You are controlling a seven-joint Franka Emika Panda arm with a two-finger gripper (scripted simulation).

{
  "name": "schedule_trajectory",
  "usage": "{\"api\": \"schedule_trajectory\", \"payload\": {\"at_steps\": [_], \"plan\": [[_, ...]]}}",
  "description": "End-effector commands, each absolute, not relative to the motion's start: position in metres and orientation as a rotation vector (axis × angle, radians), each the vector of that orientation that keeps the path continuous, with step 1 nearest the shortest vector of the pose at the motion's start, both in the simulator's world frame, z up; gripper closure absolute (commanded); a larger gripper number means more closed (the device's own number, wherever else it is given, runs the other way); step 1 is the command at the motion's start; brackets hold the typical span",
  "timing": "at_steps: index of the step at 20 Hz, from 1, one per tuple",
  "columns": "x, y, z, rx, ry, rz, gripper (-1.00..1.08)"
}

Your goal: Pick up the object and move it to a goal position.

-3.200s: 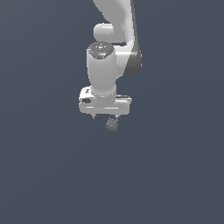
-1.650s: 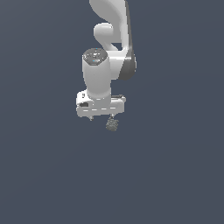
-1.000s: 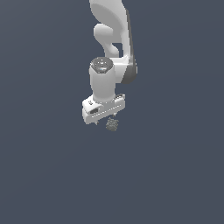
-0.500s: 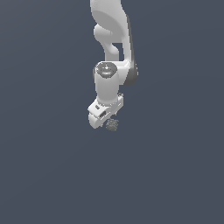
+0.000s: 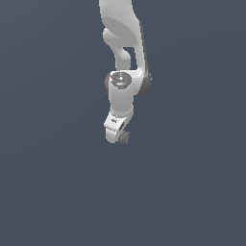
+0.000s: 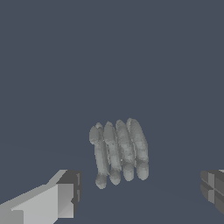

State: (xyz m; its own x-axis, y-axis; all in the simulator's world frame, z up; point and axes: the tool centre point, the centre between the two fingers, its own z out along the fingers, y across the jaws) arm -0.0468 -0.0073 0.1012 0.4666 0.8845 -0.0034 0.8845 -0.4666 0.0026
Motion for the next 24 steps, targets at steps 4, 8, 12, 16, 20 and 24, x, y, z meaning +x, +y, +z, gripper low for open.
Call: {"api": "schedule_trajectory", "payload": {"at_steps": [4, 8, 12, 16, 20, 24], "plan": [[-0.051, -0.003, 0.095, 2.607, 1.75, -0.001, -0.92], [-0.053, -0.001, 0.093, 2.575, 1.799, 0.0, -0.92], [-0.053, 0.0, 0.092, 2.564, 1.816, 0.0, -0.92], [-0.053, 0.0, 0.089, 2.568, 1.809, 0.0, -0.92], [-0.054, 0.0, 0.076, 2.566, 1.812, 0.0, -0.92], [-0.054, 0.0, 0.056, 2.564, 1.815, 0.0, -0.92]]}}
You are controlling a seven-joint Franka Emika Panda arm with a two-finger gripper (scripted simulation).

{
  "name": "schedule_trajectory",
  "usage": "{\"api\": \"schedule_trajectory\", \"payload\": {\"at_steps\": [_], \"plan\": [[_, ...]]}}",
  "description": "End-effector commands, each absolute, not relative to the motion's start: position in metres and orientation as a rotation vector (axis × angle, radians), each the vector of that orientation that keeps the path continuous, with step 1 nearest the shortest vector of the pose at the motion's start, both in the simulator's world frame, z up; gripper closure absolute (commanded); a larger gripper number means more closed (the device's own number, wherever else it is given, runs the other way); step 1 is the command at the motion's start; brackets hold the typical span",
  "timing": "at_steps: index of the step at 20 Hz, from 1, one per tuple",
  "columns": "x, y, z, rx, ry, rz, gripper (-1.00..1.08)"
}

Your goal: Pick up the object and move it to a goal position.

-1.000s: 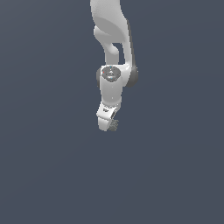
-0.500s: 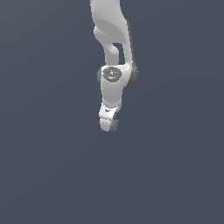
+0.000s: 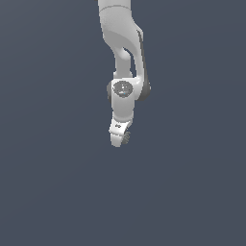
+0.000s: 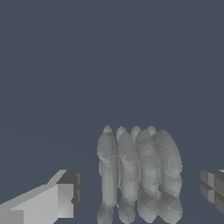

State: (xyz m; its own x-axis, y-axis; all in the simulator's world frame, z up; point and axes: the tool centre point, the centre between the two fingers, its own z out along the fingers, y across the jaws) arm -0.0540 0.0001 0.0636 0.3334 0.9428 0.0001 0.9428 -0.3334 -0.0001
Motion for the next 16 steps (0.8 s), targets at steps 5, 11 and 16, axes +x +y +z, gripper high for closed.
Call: {"api": "schedule_trajectory", "payload": {"at_steps": [5, 11, 16], "plan": [[-0.054, 0.0, 0.043, -2.563, -1.816, 0.0, -0.92], [-0.054, 0.0, 0.042, -2.563, -1.816, 0.0, 1.08], [-0.054, 0.0, 0.042, -2.563, -1.816, 0.0, 1.08]]}}
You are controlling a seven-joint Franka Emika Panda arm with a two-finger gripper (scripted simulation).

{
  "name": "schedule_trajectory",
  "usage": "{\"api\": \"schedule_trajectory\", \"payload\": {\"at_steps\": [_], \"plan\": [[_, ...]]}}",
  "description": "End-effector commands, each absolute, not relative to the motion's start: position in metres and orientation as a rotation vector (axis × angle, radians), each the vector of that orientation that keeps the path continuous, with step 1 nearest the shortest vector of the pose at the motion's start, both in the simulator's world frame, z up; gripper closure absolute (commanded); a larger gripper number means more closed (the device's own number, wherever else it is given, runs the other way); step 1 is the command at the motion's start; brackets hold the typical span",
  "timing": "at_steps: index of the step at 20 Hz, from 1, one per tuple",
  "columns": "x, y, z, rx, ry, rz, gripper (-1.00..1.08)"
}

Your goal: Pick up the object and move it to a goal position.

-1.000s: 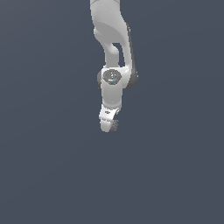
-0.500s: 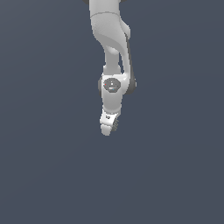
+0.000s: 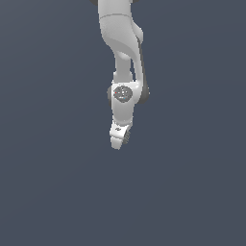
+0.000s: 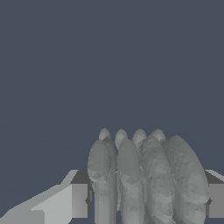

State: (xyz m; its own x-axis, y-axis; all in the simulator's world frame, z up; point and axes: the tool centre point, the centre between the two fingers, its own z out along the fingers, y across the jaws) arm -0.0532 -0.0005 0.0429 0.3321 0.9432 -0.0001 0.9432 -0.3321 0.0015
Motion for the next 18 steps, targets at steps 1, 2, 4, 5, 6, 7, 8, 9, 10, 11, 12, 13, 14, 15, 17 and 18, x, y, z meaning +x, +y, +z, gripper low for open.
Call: {"api": "schedule_trajectory", "payload": {"at_steps": [1, 2, 4, 5, 6, 7, 8, 9, 10, 11, 12, 13, 14, 15, 17, 18], "plan": [[-0.054, 0.0, 0.042, 2.563, 1.816, 0.0, 1.08], [-0.053, -0.001, 0.043, 2.563, 1.815, 0.001, 1.08], [-0.053, 0.0, 0.044, 2.563, 1.815, 0.001, 1.08], [-0.052, 0.001, 0.045, 2.563, 1.815, 0.001, 1.08], [-0.051, 0.003, 0.046, 2.563, 1.815, 0.001, 1.08], [-0.05, 0.004, 0.048, 2.563, 1.815, 0.001, 1.08], [-0.048, 0.006, 0.051, 2.563, 1.815, 0.001, 1.08], [-0.046, 0.009, 0.053, 2.563, 1.815, 0.001, 1.08], [-0.044, 0.012, 0.056, 2.563, 1.815, 0.001, 1.08], [-0.041, 0.015, 0.06, 2.563, 1.815, 0.001, 1.08], [-0.039, 0.019, 0.064, 2.563, 1.815, 0.001, 1.08], [-0.035, 0.023, 0.068, 2.563, 1.815, 0.001, 1.08], [-0.032, 0.027, 0.073, 2.564, 1.816, 0.002, 1.08], [-0.028, 0.032, 0.078, 2.564, 1.816, 0.002, 1.08], [-0.021, 0.042, 0.089, 2.564, 1.816, 0.002, 1.08], [-0.016, 0.047, 0.095, 2.564, 1.816, 0.002, 1.08]]}}
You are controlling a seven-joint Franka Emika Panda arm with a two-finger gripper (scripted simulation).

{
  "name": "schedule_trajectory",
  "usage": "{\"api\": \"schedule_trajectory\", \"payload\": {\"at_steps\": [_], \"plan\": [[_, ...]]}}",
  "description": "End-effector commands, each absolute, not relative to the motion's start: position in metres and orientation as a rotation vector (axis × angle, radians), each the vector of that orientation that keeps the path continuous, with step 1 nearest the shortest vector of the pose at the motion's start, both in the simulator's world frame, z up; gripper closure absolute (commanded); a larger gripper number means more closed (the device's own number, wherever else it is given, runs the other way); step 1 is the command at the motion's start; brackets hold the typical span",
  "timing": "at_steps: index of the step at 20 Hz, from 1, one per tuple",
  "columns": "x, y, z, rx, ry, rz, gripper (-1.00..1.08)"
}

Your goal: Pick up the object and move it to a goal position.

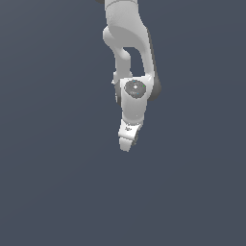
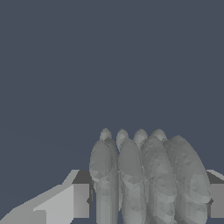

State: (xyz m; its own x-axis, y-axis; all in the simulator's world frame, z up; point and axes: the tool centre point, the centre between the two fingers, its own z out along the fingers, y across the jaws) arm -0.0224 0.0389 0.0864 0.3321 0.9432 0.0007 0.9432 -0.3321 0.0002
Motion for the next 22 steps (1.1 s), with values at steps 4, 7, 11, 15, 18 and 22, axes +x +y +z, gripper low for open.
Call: {"api": "schedule_trajectory", "payload": {"at_steps": [4, 7, 11, 15, 18, 22], "plan": [[0.002, 0.07, 0.121, -2.563, -1.815, -0.002, 1.08], [0.017, 0.088, 0.141, -2.563, -1.815, -0.002, 1.08], [0.035, 0.109, 0.165, -2.563, -1.815, -0.002, 1.08], [0.052, 0.128, 0.186, -2.563, -1.815, -0.002, 1.08], [0.063, 0.14, 0.199, -2.563, -1.814, -0.001, 1.08], [0.074, 0.152, 0.213, -2.563, -1.814, -0.001, 1.08]]}}
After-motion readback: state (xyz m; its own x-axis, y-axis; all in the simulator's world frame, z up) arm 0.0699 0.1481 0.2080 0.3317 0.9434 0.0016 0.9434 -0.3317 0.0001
